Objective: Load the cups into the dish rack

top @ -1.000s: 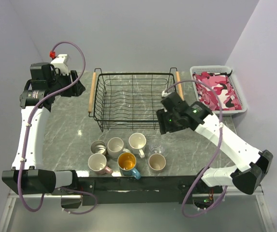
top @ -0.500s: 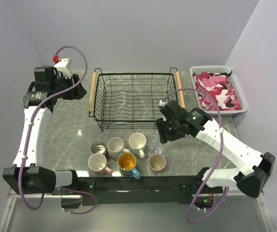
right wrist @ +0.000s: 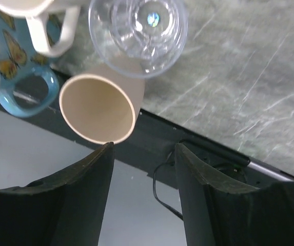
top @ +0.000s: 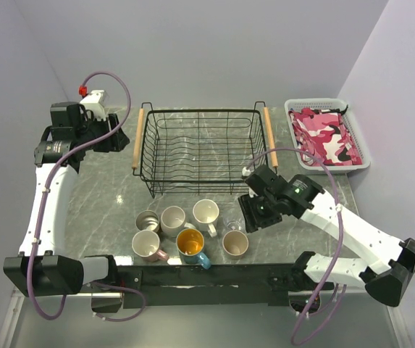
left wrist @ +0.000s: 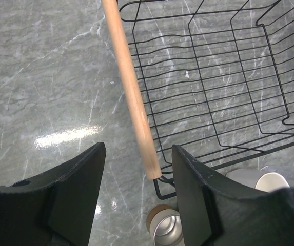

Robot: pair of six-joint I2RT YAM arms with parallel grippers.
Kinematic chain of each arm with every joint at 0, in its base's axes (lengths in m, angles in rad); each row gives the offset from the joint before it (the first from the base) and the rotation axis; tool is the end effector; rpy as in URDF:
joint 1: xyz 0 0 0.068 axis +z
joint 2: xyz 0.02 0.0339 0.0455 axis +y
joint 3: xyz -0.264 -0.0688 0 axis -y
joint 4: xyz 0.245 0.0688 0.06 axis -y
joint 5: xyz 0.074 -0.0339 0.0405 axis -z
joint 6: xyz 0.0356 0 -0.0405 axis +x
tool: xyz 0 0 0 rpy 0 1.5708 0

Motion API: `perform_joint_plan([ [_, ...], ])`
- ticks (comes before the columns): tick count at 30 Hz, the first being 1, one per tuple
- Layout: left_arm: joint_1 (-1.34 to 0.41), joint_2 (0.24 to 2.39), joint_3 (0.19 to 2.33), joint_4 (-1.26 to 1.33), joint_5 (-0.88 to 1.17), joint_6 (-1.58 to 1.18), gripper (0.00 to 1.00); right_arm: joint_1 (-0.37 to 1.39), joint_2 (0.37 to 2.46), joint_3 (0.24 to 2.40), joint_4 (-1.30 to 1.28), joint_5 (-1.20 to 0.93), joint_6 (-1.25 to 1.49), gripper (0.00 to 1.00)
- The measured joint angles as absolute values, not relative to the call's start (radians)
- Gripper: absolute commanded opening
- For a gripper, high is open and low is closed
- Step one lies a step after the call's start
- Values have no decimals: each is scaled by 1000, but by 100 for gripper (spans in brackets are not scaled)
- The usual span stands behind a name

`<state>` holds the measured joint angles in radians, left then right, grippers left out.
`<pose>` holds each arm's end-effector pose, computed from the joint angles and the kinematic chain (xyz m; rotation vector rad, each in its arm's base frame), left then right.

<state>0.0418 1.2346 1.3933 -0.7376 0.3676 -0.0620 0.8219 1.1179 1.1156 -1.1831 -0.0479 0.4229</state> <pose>0.2554 -0.0021 0.4020 0.1031 2.1308 -0.4062 0.1287 0.1409 0.3088 -0.5742 2.7731 0.3772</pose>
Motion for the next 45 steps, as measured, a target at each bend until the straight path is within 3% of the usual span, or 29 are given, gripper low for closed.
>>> perform_joint_plan([
  [16,42,1239,1393,-733,369,-55,61,894,1108,954,-1103,-99,456,56],
  [25,42,1244,1393,-715,371,-68,69,909,1180,880,-976,-107,466,50],
  [31,42,1247,1393,-714,377,-74,72,912,1199,841,-911,-107,473,29],
  [34,42,1249,1394,-714,380,-76,73,912,1201,832,-899,-107,475,13],
  [35,42,1250,1396,-715,381,-77,74,912,1201,831,-901,-104,475,1],
  [38,42,1262,1417,-714,389,-84,79,914,1201,833,-907,-100,473,0],
  [43,42,1281,1476,-707,403,-75,99,914,1200,908,-995,-87,470,0],
  [45,42,1291,1512,-705,410,-68,96,914,1199,988,-1052,-72,466,0],
])
